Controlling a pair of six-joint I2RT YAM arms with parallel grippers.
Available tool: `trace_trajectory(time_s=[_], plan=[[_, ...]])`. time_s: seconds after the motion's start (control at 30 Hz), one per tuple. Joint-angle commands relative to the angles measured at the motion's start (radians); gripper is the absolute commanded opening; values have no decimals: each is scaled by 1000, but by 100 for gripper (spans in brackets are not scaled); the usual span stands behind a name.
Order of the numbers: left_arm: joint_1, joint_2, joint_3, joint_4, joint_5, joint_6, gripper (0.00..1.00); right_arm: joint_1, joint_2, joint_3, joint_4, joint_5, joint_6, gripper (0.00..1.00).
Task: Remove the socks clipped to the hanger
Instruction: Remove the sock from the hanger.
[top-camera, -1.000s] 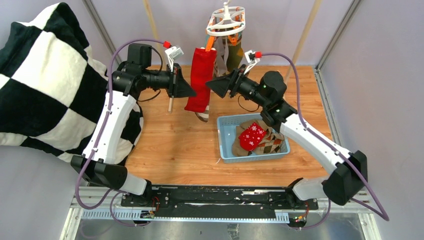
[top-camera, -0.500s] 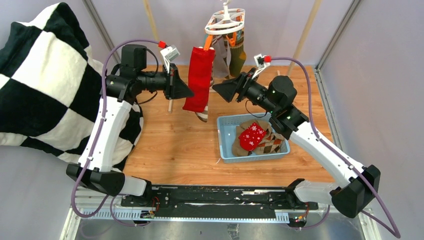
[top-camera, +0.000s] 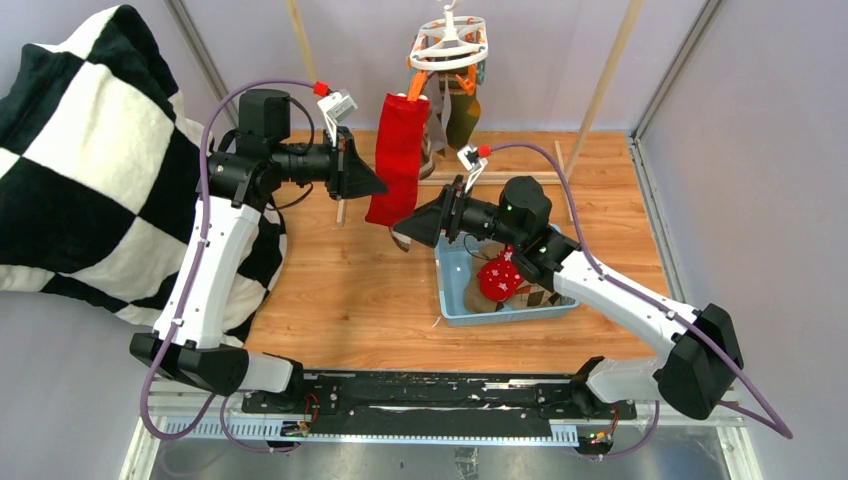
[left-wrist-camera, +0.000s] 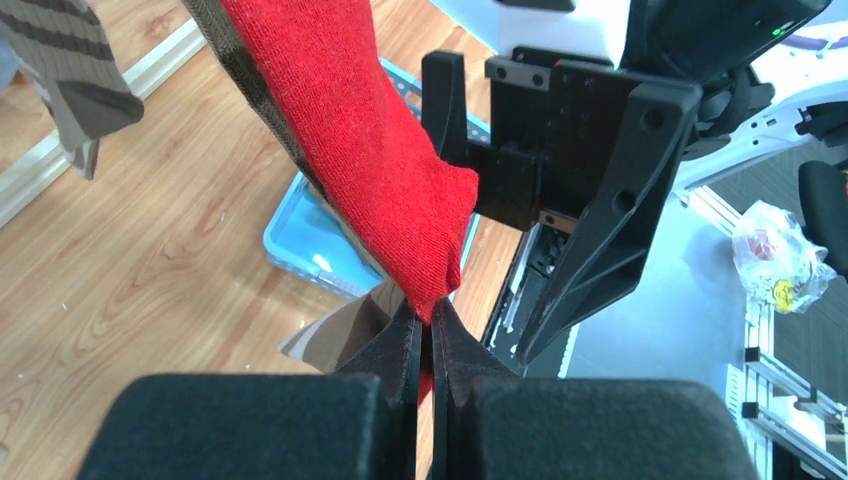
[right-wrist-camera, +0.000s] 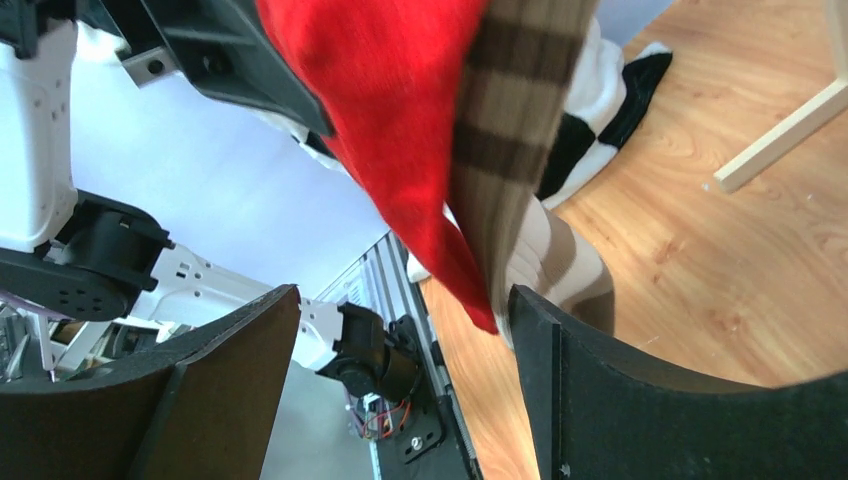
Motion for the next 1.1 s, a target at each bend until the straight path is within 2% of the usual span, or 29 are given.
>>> trace_trajectory(time_s=[0.0, 0.13, 0.2, 0.3, 0.43, 0.57, 0.73, 0.93, 1.07], plan=[[-8, -4, 20, -6, 10, -23, 1, 16, -22, -65, 97, -45, 60, 83], [-8, -2, 26, -4, 5, -23, 1, 16, -8, -82, 97, -68, 71, 89], [-8, -3, 26, -4, -4, -19, 1, 16, -29, -90, 44, -51, 41, 93], [-8, -6, 24, -5, -9, -15, 1, 17, -126, -115, -70, 13, -35, 94], [-8, -3, 27, -4, -11, -12, 1, 18, -201, -158, -79, 19, -24, 94], [-8, 8, 40, -4, -10, -20, 1, 25, -168, -176, 7, -70, 34, 92], [-8, 11, 47, -4, -8, -24, 1, 31, -72, -187, 215, -158, 132, 91], [-8, 13, 54, -4, -7, -32, 1, 31, 65, -147, 393, -184, 189, 92], [-8, 10, 50, -4, -4, -35, 1, 30, 106, -109, 425, -149, 160, 92]])
